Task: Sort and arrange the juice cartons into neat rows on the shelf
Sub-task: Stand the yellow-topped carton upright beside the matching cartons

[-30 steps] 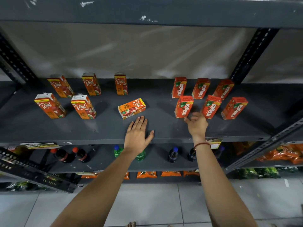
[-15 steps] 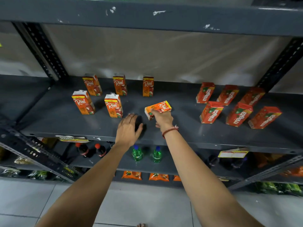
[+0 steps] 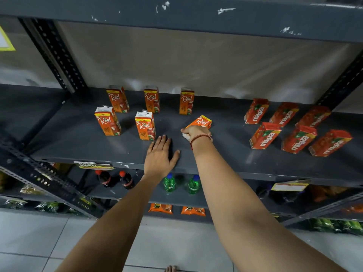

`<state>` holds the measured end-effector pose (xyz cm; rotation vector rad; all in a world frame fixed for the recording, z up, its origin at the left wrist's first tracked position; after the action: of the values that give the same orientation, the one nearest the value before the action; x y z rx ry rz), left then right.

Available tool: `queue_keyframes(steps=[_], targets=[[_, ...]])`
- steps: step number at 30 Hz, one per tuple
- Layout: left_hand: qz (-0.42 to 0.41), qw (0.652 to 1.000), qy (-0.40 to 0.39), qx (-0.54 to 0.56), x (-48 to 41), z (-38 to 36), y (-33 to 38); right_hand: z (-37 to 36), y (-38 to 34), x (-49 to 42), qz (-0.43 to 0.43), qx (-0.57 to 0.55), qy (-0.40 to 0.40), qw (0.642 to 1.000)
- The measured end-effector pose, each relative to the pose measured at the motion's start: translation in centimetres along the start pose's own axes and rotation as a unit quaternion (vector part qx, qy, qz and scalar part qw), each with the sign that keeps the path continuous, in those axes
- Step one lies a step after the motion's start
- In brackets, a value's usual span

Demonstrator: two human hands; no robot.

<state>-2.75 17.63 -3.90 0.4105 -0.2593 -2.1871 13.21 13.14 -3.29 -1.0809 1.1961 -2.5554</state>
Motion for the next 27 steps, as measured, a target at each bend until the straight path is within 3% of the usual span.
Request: queue_keyframes(steps=[2, 7, 14, 21, 27], targets=[[0.002, 1.0, 0.0, -0.002, 0.0, 0.0, 0.0, -0.5, -0.7, -0.3, 0.027, 0.012, -0.059, 0.998], [-0.002, 1.0, 0.002, -0.012, 0.1, 0.1, 0.0, -0.3, -1.3, -0.8, 0.073, 0.051, -0.106, 0.99], [-0.006, 1.0, 0.014, -0.007, 0.2, 0.4, 0.3, 0.7, 1.3, -0.2, 0.153, -0.112, -0.155, 0.97], [-0.006, 1.0, 0.007, -0.016, 0.2, 0.2, 0.2, 0.9, 2.8, 1.7, 0.219, -0.152, -0.188, 0.945], [-0.013, 0.999, -0.006, -0.032, 0.2, 0.0, 0.2, 0.8, 2.3, 2.7, 0.216, -0.212, -0.236, 0.923]])
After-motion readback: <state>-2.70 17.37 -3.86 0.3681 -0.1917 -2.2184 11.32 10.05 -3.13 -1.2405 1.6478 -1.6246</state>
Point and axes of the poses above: each hand's wrist, its own x-axis away from the middle knuckle, its own z-axis out of the back of the hand, y = z × x, the point moved 9 cm from there along -x, towards the middle knuckle, and after that the axes turned 3 degrees about z, right-handed, at the moved point
